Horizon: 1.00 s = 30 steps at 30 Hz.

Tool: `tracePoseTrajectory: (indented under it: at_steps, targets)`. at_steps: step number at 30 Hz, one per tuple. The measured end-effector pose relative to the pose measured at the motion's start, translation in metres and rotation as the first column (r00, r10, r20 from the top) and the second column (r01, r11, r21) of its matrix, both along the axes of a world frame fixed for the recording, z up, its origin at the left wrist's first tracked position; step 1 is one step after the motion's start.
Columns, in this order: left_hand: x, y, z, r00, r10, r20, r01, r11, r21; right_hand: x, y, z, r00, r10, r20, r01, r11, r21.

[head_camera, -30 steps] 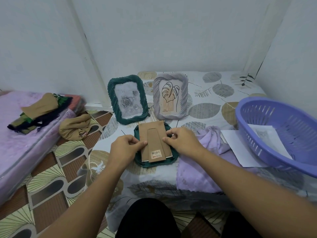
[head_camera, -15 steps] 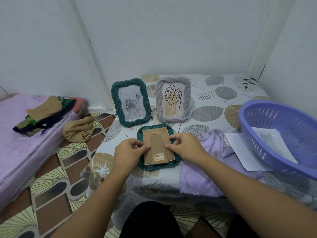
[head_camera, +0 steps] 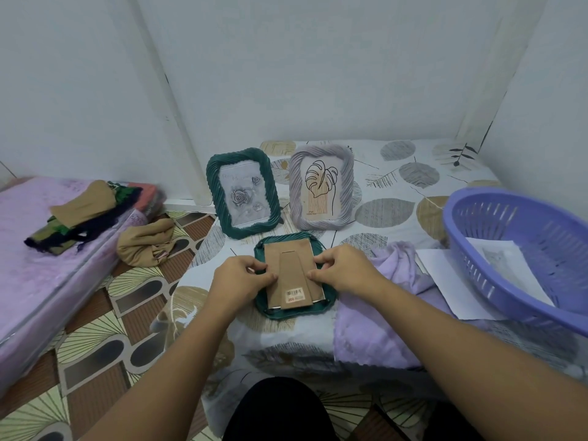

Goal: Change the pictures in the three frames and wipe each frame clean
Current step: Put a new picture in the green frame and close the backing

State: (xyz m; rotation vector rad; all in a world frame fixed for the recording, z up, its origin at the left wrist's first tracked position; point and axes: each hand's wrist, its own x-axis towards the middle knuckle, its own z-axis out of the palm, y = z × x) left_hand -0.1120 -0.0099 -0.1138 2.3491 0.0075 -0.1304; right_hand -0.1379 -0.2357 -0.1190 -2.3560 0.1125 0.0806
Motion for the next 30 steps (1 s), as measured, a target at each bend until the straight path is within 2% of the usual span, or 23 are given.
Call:
tracePoseTrajectory:
  at_steps: [4, 9, 16, 23, 30]
  targets:
    - [0.005, 0.0, 0.004, 0.992, 0.096, 0.084, -0.097, 0.995, 0.008, 0.006, -0.001, 0.006, 0.994, -0.075, 0.081, 0.079, 0.996, -0.049]
    - [0.015, -0.006, 0.001, 0.973, 0.144, 0.183, -0.14, 0.99, -0.036, 0.022, 0.0, 0.007, 0.972, -0.186, 0.145, 0.188, 0.982, 0.0]
    - [0.016, -0.01, -0.023, 0.946, 0.173, 0.274, -0.135, 0.979, -0.15, 0.03, 0.007, -0.011, 0.965, -0.194, 0.179, 0.198, 0.98, -0.004]
    - [0.018, -0.011, -0.028, 0.941, 0.168, 0.293, -0.135, 0.982, -0.131, 0.033, 0.006, -0.023, 0.958, -0.179, 0.226, 0.19, 0.981, -0.03]
    - [0.021, -0.01, -0.029, 0.948, 0.137, 0.286, -0.132, 0.991, -0.039, 0.036, 0.008, -0.032, 0.954, -0.199, 0.226, 0.215, 0.976, -0.046]
